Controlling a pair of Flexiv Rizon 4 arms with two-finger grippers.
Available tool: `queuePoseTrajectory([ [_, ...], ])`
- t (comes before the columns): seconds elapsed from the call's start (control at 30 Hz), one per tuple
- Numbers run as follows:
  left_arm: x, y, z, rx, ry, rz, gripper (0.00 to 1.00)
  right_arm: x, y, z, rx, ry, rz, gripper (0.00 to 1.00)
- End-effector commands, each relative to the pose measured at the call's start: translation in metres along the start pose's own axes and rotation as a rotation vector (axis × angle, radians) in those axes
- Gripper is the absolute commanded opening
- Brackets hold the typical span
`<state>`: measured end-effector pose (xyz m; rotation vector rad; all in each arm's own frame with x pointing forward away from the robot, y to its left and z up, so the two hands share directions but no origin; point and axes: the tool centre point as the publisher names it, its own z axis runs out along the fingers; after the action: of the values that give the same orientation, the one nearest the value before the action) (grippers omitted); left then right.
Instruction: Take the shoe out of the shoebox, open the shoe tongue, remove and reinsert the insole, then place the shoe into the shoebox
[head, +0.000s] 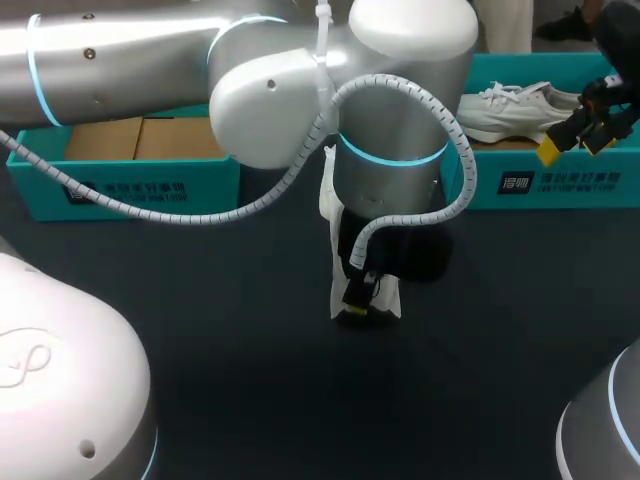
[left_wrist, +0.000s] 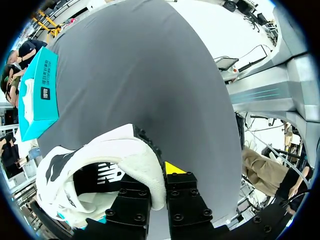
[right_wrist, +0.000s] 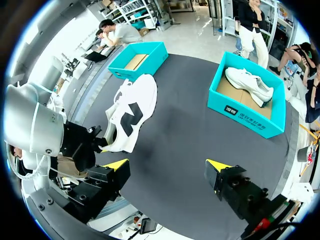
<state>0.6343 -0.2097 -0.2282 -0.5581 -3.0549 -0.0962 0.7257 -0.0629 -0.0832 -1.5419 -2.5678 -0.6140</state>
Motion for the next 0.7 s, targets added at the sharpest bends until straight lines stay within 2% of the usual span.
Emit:
queuePoseTrajectory([
  [0.03,0.000,0.001,-0.001,0.001,-0.001,0.000,0.00,-0.001,0.003,0.000,0.006,0.001,0.001,1.00],
  [0.13,-0.001,0.003,-0.003,-0.011,-0.014,-0.009,0.00,-0.001,0.003,0.000,0.006,0.001,0.001,1.00],
  [0.23,-0.008,0.020,-0.011,-0.014,-0.022,-0.026,0.00,-0.001,0.003,0.000,0.006,0.001,0.001,1.00],
  [0.37,-0.021,0.054,-0.024,0.012,-0.004,-0.047,0.00,-0.001,0.003,0.000,0.006,0.001,0.001,1.00],
  [0.47,-0.025,0.082,-0.038,0.071,0.042,0.008,0.00,-0.001,0.003,0.000,0.006,0.001,0.001,1.00],
  [0.7,-0.027,0.142,-0.061,0.084,0.071,0.032,0.00,-0.001,0.003,0.000,0.006,0.001,0.001,1.00],
])
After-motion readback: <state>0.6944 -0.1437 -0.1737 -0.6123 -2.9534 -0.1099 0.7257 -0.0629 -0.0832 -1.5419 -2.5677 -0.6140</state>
